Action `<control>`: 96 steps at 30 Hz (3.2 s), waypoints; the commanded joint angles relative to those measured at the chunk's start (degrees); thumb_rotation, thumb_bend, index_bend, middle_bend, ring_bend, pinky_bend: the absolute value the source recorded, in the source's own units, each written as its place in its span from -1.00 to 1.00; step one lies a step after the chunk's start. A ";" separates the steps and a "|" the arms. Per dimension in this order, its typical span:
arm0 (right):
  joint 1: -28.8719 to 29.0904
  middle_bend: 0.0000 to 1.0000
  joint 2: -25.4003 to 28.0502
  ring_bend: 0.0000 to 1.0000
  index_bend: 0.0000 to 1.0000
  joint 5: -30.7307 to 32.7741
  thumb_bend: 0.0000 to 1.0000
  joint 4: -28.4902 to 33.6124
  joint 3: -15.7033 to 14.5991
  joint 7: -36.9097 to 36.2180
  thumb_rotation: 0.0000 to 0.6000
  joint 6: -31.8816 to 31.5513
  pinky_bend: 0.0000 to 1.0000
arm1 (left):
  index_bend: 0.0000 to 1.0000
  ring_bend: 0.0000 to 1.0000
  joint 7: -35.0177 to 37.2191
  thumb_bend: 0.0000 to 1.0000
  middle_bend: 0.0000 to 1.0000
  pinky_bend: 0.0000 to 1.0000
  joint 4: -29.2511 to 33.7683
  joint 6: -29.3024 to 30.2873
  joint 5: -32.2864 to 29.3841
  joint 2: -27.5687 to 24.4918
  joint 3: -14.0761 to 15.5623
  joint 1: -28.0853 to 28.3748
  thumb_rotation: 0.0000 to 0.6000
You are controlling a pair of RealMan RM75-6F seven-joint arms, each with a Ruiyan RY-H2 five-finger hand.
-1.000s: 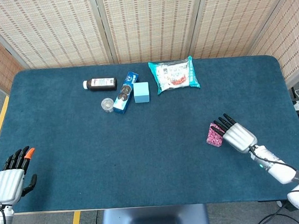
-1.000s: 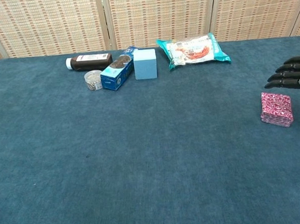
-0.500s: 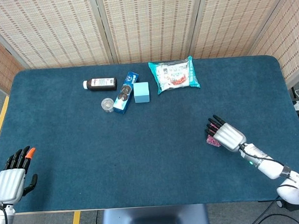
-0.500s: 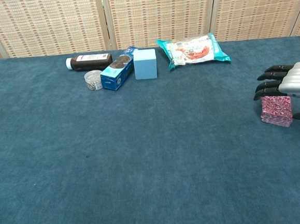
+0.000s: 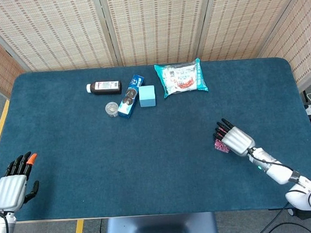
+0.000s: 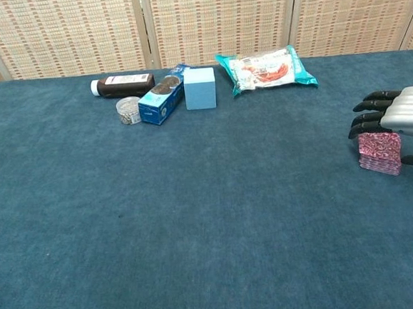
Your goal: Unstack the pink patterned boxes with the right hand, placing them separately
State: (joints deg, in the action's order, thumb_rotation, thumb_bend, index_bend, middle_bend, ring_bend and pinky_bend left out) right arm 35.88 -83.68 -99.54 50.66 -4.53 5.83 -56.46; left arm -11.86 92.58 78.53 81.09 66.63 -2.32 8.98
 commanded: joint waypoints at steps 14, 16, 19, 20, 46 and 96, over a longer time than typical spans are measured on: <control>0.64 -0.68 -0.90 -1.00 -0.59 1.07 -0.50 -0.52 -0.75 0.73 1.00 0.58 -1.00 | -1.00 -1.00 -0.51 -0.08 -1.00 -0.73 0.09 -0.16 -0.11 0.16 0.18 0.18 1.00; 0.62 -0.68 -0.82 -1.00 -0.59 1.27 -0.50 -0.48 -0.81 0.98 1.00 0.62 -1.00 | -1.00 -1.00 -0.53 -0.07 -1.00 -0.73 0.06 -0.22 -0.18 0.17 0.16 0.22 1.00; 0.58 -0.67 -0.76 -1.00 -0.57 1.58 -0.50 -0.40 -0.83 1.41 1.00 0.67 -1.00 | -1.00 -1.00 -0.71 -0.07 -1.00 -0.73 0.01 -0.09 -0.28 0.26 0.11 0.20 1.00; 0.58 -0.66 -0.79 -1.00 -0.56 1.65 -0.50 -0.38 -0.83 1.50 1.00 0.65 -1.00 | -1.00 -1.00 -0.76 -0.07 -1.00 -0.73 0.00 -0.04 -0.27 0.31 0.11 0.19 1.00; 0.58 -0.47 -0.55 -0.86 -0.30 3.32 -0.50 0.86 -0.61 4.14 1.00 0.45 -1.00 | -1.00 -1.00 -1.23 -0.07 -1.00 -0.73 -0.14 0.08 -0.23 0.61 0.21 0.35 1.00; -0.41 -0.11 2.37 -0.55 0.31 -0.45 -0.50 8.22 -1.21 10.29 1.00 -7.81 -1.00 | -1.00 -1.00 -0.55 -0.07 -1.00 -0.73 0.51 0.94 0.96 0.09 0.69 -0.01 1.00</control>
State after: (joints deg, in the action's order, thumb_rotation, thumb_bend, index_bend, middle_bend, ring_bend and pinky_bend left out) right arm 35.56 -81.75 -99.47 58.06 -5.55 15.53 -63.73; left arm -12.41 93.09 79.47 82.05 66.73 -1.63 8.97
